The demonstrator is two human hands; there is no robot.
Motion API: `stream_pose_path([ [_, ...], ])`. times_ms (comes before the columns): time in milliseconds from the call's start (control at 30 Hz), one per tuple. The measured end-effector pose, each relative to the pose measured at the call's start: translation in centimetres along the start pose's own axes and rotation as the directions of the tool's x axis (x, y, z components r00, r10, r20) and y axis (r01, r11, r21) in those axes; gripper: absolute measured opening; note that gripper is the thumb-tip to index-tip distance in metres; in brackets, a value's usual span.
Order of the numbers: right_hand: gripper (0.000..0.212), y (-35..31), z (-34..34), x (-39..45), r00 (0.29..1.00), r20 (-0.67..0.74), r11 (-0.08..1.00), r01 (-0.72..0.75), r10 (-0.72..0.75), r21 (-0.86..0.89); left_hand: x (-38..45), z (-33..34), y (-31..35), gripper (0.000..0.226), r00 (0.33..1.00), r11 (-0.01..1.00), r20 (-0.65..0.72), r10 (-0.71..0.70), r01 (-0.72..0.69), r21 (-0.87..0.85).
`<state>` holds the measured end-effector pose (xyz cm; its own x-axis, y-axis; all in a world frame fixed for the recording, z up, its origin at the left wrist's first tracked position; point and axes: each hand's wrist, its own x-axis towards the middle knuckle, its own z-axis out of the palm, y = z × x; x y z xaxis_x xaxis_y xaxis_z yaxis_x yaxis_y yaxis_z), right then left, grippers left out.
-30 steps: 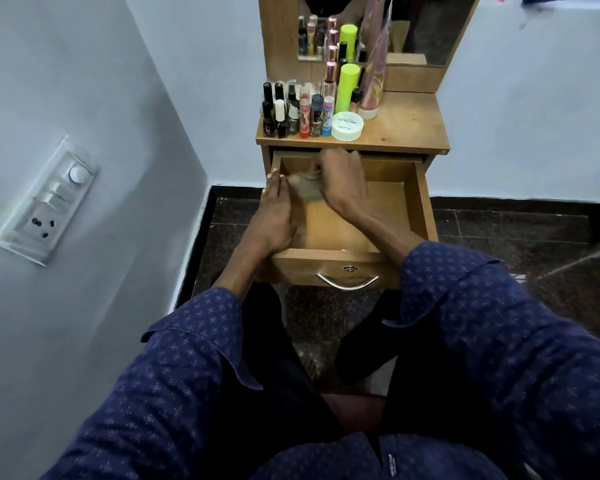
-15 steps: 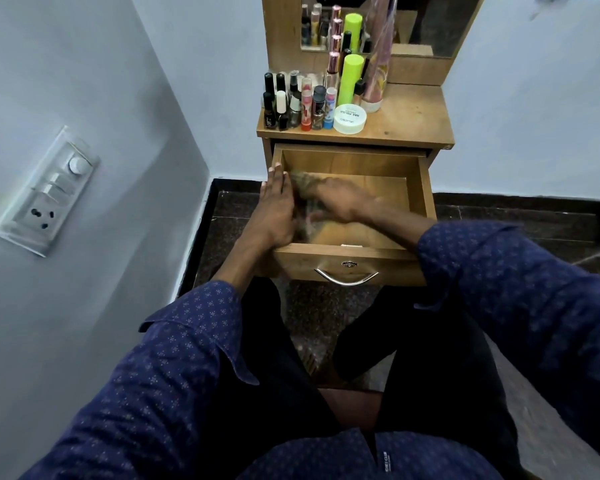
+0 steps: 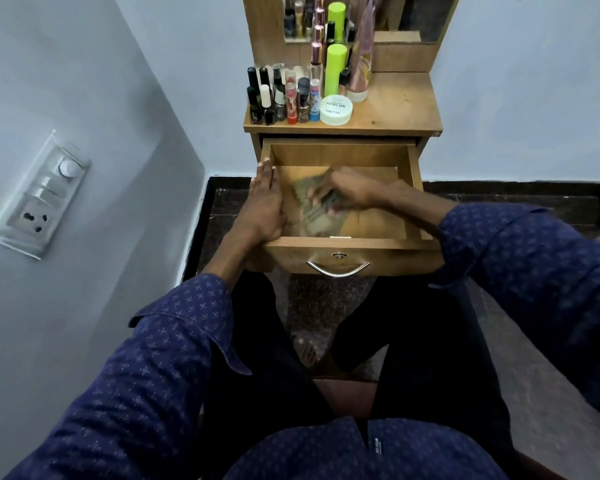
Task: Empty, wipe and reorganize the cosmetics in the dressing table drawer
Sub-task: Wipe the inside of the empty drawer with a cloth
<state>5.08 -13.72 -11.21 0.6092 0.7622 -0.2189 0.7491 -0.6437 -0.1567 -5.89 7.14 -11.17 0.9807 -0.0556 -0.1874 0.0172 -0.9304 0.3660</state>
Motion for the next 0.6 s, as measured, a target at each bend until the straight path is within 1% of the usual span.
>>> stream_pose_path([
  [67,0.049,2.9,-0.1,-0.1,0.995,0.002,0.993,-0.1,0.101,-0.055,0.0,0.1,-0.5,0.095,1.0,1.0,0.006,-0.012,0.012,0.009],
  [167,0.056,2.0,0.3,-1.7,0.984,-0.017,0.959,-0.177,0.178,-0.222,0.0,0.1,-1.0,0.095,1.0,0.999,0.008,-0.022,0.022,0.033],
  [200,0.059,1.7,1.4,-2.1,0.98,-0.035,0.941,-0.199,0.197,-0.273,-0.1,0.1,-0.9,0.096,1.0,0.999,0.009,-0.02,0.02,0.038],
  [300,0.065,1.2,2.9,-4.1,0.921,0.027,0.857,-0.349,0.387,-0.379,0.1,-0.1,0.0,0.097,1.0,0.999,0.018,-0.013,0.012,0.035],
  [333,0.064,1.4,2.8,-4.3,0.903,0.023,0.84,-0.389,0.428,-0.379,0.1,-0.2,0.3,0.098,1.0,0.999,0.022,-0.006,0.005,0.036],
  [367,0.061,1.5,2.0,-4.1,0.89,0.05,0.831,-0.402,0.453,-0.384,0.2,-0.1,0.5,0.098,1.0,0.999,0.016,-0.004,0.004,0.041],
  [400,0.056,1.2,1.3,-3.6,0.889,0.098,0.842,-0.381,0.446,-0.382,0.1,-0.1,0.4,0.097,1.0,0.999,0.002,-0.017,0.017,0.046],
  [433,0.047,0.1,0.7,-3.3,0.872,0.181,0.847,-0.362,0.456,-0.389,0.0,0.0,0.1,0.095,0.999,0.998,-0.002,-0.035,0.035,0.046],
  [467,0.035,-1.1,0.4,-3.0,0.831,0.287,0.849,-0.351,0.477,-0.395,-0.2,0.1,-0.1,0.093,0.999,0.998,0.004,-0.046,0.046,0.046],
  [500,0.021,-2.2,0.1,-2.8,0.758,0.419,0.855,-0.354,0.499,-0.378,-0.3,0.2,-0.3,0.091,0.999,0.997,0.006,-0.05,0.049,0.052],
  [533,0.016,-2.7,0.2,-2.6,0.685,0.54,0.872,-0.358,0.489,-0.334,-0.2,0.1,-0.3,0.09,0.999,0.997,0.001,-0.05,0.05,0.054],
  [567,0.019,-2.9,-0.1,-2.8,0.624,0.636,0.887,-0.385,0.454,-0.254,-0.2,0.1,-0.3,0.09,0.999,0.998,-0.002,-0.05,0.05,0.05],
  [600,0.022,-2.7,-0.5,-2.9,0.589,0.699,0.889,-0.432,0.405,-0.151,0.0,0.1,-0.1,0.09,0.999,0.998,-0.007,-0.049,0.05,0.042],
])
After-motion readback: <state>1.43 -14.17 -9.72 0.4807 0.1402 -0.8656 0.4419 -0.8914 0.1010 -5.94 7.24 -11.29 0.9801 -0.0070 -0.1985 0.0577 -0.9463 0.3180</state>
